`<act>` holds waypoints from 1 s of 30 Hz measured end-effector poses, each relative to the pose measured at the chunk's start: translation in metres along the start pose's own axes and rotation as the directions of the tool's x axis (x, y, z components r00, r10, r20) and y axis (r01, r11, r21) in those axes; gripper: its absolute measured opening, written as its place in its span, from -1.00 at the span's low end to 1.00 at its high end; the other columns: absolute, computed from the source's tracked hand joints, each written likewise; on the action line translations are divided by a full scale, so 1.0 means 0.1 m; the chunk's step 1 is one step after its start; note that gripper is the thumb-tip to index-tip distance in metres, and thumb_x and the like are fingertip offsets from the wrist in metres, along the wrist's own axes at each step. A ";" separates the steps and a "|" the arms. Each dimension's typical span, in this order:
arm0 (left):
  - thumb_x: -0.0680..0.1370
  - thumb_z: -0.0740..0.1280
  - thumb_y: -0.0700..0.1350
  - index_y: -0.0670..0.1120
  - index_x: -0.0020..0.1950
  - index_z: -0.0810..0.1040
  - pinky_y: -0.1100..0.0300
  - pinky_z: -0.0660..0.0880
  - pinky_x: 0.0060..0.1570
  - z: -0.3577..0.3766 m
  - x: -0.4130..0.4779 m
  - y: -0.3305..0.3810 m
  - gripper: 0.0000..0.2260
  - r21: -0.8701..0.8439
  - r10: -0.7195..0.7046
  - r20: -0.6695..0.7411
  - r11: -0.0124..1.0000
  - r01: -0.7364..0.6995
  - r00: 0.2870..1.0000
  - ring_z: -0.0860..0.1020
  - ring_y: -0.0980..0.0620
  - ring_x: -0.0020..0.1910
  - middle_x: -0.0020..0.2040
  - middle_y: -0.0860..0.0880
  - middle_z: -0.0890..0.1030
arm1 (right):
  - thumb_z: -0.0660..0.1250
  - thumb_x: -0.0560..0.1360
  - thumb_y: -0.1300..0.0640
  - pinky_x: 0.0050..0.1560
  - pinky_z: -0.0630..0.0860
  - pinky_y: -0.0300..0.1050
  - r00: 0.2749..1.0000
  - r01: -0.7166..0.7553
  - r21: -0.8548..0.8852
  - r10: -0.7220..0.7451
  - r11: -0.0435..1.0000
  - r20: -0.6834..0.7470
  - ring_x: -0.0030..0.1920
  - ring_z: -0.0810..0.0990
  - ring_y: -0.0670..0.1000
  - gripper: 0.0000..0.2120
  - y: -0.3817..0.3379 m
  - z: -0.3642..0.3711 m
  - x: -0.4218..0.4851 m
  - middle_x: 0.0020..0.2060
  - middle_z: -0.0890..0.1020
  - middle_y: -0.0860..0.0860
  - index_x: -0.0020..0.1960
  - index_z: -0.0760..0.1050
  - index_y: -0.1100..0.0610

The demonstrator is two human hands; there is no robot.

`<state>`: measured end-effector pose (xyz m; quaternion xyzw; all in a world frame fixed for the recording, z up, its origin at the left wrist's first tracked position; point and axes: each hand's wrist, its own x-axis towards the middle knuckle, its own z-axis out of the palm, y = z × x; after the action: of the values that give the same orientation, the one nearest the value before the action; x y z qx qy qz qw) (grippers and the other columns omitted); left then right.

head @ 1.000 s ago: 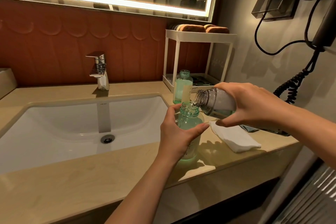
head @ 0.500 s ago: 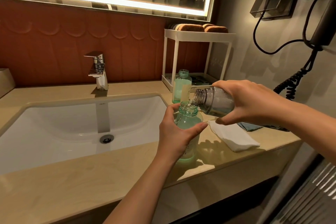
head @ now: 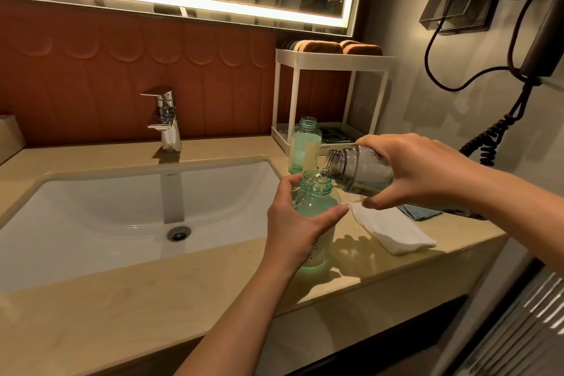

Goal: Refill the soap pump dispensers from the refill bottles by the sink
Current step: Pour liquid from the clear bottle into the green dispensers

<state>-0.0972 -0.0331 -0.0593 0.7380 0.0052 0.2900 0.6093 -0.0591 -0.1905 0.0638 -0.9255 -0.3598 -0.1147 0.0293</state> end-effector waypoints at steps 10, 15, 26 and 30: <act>0.22 0.57 0.03 -0.02 0.23 0.40 0.08 0.51 0.15 0.00 0.00 0.01 -0.35 -0.008 -0.002 0.002 1.000 0.002 1.000 0.53 0.06 0.11 0.14 -0.01 0.55 | 0.51 0.25 -0.13 -0.03 0.56 -0.09 1.000 0.003 -0.011 -0.003 1.000 0.011 0.02 0.49 -0.04 -0.32 -0.01 -0.01 0.01 0.06 0.54 -0.08 0.29 0.31 -0.07; 0.23 0.58 0.00 -0.02 0.20 0.41 0.10 0.52 0.12 0.00 0.00 0.01 -0.38 -0.012 0.002 -0.006 1.000 -0.002 1.000 0.55 0.08 0.07 0.10 0.02 0.57 | 0.49 0.25 -0.15 -0.06 0.55 -0.08 1.000 0.008 -0.032 -0.008 0.999 0.007 0.00 0.50 -0.03 -0.32 -0.01 -0.03 0.01 0.04 0.54 -0.08 0.29 0.31 -0.07; 0.23 0.57 0.01 -0.01 0.21 0.40 0.04 0.51 0.14 0.00 0.00 0.01 -0.38 -0.009 0.005 -0.004 1.000 -0.005 1.000 0.54 0.05 0.10 0.11 0.00 0.56 | 0.49 0.26 -0.16 -0.05 0.54 -0.09 1.000 0.013 -0.060 -0.013 0.998 0.007 0.01 0.49 -0.03 -0.29 -0.03 -0.04 0.01 0.06 0.54 -0.08 0.32 0.30 -0.06; 0.24 0.57 -0.01 -0.01 0.20 0.40 0.08 0.50 0.15 0.00 -0.01 0.02 -0.39 -0.007 0.011 -0.005 1.000 -0.012 1.000 0.54 0.07 0.09 0.10 0.02 0.56 | 0.49 0.25 -0.16 -0.04 0.55 -0.06 1.000 0.010 -0.069 -0.009 0.998 0.010 0.02 0.50 -0.02 -0.30 -0.03 -0.04 0.01 0.05 0.54 -0.07 0.31 0.30 -0.06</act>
<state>-0.0985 -0.0334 -0.0579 0.7351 0.0014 0.2954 0.6102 -0.0611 -0.1887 0.0680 -0.9247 -0.3602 -0.1230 -0.0051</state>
